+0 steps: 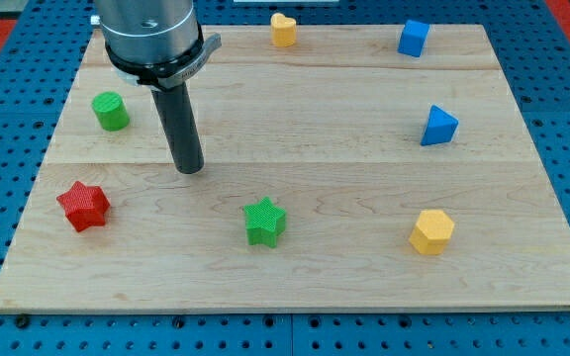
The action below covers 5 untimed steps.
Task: Move your arm towards the green star
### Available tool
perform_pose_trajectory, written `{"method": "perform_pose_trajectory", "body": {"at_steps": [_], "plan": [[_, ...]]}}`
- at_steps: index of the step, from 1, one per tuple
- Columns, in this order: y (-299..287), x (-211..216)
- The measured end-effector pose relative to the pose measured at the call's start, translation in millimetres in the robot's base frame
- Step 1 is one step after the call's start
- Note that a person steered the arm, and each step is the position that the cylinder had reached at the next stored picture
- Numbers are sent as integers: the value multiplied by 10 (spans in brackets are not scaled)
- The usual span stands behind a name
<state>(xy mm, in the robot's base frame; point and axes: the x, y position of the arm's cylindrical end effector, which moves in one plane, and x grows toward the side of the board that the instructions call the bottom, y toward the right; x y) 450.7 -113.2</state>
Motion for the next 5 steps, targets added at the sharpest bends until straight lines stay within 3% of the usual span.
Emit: {"method": "perform_pose_trajectory", "body": {"at_steps": [5], "plan": [[421,-3]]}}
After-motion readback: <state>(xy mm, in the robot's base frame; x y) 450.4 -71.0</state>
